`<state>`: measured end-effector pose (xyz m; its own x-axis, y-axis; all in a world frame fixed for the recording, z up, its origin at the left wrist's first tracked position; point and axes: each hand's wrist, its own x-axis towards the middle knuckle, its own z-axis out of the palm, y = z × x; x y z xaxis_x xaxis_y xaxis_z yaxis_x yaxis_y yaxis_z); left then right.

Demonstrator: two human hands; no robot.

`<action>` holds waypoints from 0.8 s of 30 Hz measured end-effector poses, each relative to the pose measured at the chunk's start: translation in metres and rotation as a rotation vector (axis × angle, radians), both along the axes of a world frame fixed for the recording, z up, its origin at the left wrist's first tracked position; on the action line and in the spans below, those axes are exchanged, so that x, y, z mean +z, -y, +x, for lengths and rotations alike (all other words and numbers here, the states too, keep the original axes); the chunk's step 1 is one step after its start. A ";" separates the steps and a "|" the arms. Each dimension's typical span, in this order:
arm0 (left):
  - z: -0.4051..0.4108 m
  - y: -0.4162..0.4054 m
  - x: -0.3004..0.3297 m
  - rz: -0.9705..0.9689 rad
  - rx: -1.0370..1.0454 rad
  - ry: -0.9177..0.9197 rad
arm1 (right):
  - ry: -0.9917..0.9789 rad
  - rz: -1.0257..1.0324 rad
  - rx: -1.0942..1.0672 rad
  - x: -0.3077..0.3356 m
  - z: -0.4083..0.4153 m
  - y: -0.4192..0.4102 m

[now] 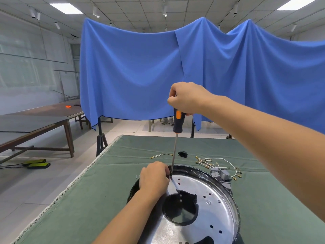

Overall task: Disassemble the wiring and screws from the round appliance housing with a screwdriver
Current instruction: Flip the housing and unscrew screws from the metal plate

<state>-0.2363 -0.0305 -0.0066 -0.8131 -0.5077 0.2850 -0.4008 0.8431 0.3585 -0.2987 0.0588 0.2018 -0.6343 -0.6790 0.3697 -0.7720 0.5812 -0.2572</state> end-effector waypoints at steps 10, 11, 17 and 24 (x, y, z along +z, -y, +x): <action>0.001 -0.001 0.002 0.023 -0.002 0.002 | -0.077 0.099 -0.048 0.004 -0.001 -0.005; 0.001 -0.001 0.002 0.025 -0.003 0.001 | 0.005 0.081 -0.008 0.006 0.001 -0.006; 0.002 -0.001 0.002 0.025 -0.008 0.006 | -0.171 0.164 -0.161 0.002 0.001 -0.007; 0.002 -0.002 0.003 0.032 -0.003 0.003 | 0.063 0.143 -0.039 0.007 0.002 -0.006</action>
<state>-0.2344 -0.0283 -0.0037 -0.8153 -0.5142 0.2661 -0.3999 0.8325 0.3836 -0.2962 0.0646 0.2086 -0.6805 -0.6959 0.2294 -0.7328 0.6449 -0.2172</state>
